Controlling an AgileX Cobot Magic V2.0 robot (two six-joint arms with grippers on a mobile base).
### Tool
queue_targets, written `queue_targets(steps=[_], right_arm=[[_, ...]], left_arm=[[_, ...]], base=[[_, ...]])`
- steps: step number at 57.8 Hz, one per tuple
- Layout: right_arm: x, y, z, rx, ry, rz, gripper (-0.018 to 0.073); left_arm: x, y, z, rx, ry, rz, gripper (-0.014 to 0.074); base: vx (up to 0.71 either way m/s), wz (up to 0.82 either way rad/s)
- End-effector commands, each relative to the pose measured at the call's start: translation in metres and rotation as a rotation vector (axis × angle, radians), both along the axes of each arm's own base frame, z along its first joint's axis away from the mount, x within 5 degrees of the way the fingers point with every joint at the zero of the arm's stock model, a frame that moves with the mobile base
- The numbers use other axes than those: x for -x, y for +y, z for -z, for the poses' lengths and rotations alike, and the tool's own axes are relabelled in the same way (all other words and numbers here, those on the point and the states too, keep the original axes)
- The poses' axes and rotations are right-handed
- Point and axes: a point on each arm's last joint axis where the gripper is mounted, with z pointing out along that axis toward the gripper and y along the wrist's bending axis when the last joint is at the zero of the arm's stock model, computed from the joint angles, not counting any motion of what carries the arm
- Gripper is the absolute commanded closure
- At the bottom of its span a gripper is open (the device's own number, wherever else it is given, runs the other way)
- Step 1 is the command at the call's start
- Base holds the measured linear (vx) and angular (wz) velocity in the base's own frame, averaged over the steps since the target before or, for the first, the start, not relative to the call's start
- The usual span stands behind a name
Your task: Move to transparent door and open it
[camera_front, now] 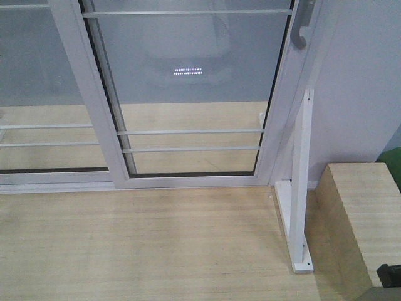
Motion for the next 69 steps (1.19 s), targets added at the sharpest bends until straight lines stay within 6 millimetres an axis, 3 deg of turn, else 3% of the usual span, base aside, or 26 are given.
queue_targets(steps=[1,31,69], right_arm=[[0.0008,-0.0002,-0.0047,0.006,-0.091,0.003,0.0567],[0.0008,-0.0002,-0.0047,0.006,-0.091,0.003,0.0567],[0.0008,-0.0002,-0.0047,0.006,-0.091,0.003,0.0567]], left_arm=[[-0.0005,-0.0006,0.0025,0.013,-0.057,0.008,0.0602],[-0.0005,-0.0006,0.0025,0.013,-0.057,0.008,0.0602],[-0.0005,-0.0006,0.0025,0.013,-0.057,0.008,0.0602]], base=[[0.34,0.04],[0.27,0.04],[0.07,0.00]])
